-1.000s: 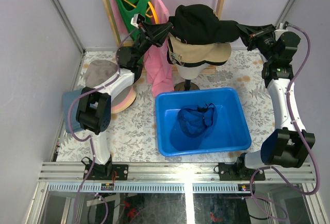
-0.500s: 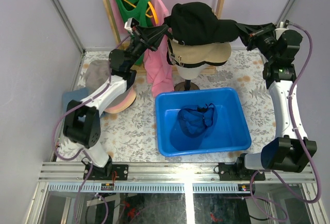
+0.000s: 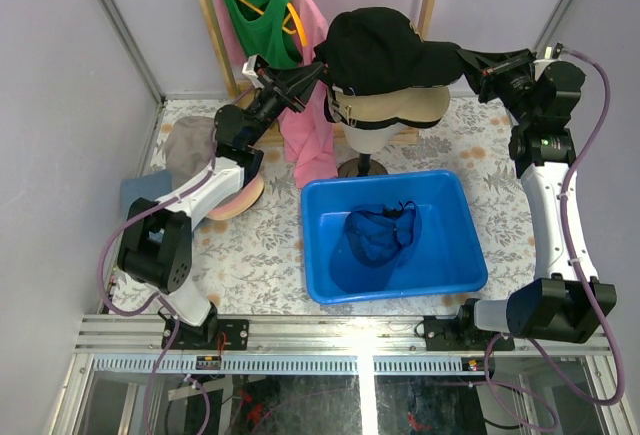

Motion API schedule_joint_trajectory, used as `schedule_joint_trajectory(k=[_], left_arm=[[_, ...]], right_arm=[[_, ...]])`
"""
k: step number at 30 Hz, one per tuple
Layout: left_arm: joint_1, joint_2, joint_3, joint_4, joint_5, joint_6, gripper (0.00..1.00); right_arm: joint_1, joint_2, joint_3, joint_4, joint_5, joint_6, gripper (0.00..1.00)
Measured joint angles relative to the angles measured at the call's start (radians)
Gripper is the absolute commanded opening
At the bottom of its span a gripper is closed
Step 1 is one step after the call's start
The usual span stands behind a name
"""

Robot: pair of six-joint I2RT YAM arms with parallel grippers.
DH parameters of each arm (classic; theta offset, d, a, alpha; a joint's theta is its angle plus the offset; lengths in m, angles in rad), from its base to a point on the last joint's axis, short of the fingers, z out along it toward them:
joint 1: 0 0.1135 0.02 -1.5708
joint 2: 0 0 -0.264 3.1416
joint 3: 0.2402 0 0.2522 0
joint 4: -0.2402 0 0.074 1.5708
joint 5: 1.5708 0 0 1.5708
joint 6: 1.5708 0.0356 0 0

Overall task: Stack the hats
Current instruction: Stack the hat on the hat.

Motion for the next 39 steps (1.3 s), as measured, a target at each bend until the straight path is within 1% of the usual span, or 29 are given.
schedule_joint_trajectory(k=[11,19,29,33,35,36,39], left_arm=[[0.000,0.019,-0.016,0.001,0.001,0.000,0.00],[0.001,0.024,-0.018,0.003,0.012,0.000,0.00],[0.001,0.026,-0.088,0.029,0.016,0.000,0.00],[0.001,0.029,-0.108,0.055,0.014,0.000,0.00],[0.001,0.063,-0.103,0.112,0.008,0.000,0.00],[0.001,0.064,-0.103,0.113,0.008,0.000,0.00],[0.002,0.126,-0.044,0.183,-0.008,0.000,0.02]], right_arm=[[0.000,0.010,-0.024,-0.023,0.017,-0.041,0.00],[0.000,0.008,-0.075,-0.026,0.027,-0.068,0.00],[0.001,0.003,-0.090,-0.021,0.028,-0.109,0.00],[0.003,0.003,-0.096,-0.010,0.021,-0.119,0.00],[0.003,0.008,-0.095,-0.005,0.019,-0.137,0.00],[0.003,0.008,-0.095,-0.004,0.019,-0.138,0.00],[0.001,0.037,-0.053,-0.013,0.008,-0.164,0.00]])
